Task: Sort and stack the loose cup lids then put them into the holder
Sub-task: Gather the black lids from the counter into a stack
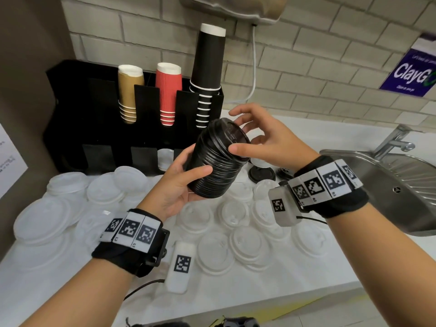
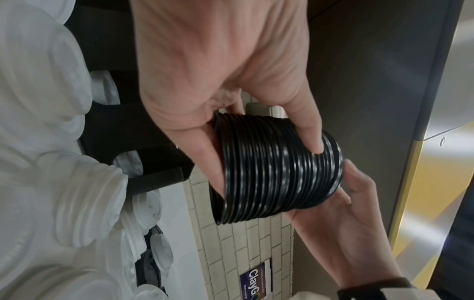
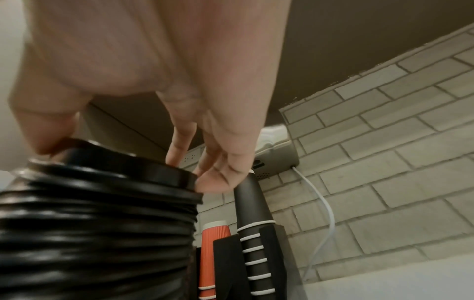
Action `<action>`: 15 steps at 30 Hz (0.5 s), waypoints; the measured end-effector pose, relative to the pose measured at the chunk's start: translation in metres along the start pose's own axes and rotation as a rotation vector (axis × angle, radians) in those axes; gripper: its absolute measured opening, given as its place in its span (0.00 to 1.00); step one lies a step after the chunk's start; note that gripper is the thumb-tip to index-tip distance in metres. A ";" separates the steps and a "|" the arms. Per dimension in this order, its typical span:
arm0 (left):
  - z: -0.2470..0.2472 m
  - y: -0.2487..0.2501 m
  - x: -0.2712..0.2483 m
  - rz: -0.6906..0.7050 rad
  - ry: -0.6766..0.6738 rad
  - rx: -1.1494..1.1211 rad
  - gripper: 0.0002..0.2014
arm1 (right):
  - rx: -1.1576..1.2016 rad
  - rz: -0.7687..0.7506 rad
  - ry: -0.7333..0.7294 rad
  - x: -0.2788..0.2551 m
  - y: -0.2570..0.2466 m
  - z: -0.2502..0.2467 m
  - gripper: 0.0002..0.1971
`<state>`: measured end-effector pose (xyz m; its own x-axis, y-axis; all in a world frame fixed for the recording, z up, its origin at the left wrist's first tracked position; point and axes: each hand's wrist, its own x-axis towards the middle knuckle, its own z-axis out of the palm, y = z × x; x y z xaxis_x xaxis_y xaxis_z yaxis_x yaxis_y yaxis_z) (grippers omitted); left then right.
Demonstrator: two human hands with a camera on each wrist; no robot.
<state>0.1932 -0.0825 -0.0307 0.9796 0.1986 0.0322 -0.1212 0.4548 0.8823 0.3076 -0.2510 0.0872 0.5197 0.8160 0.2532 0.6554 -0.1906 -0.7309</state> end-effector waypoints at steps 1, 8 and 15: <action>0.000 0.000 0.000 -0.002 -0.007 0.005 0.34 | -0.028 -0.006 -0.003 0.001 -0.002 0.001 0.25; 0.000 -0.001 0.000 -0.011 -0.032 0.010 0.35 | -0.089 -0.040 -0.066 0.006 -0.007 0.002 0.22; 0.001 -0.003 0.003 -0.009 -0.052 -0.004 0.32 | -0.105 -0.039 -0.072 0.004 -0.006 -0.004 0.27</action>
<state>0.1967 -0.0844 -0.0327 0.9877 0.1489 0.0487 -0.1128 0.4601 0.8807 0.3077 -0.2484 0.0951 0.4541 0.8604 0.2313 0.7302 -0.2106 -0.6499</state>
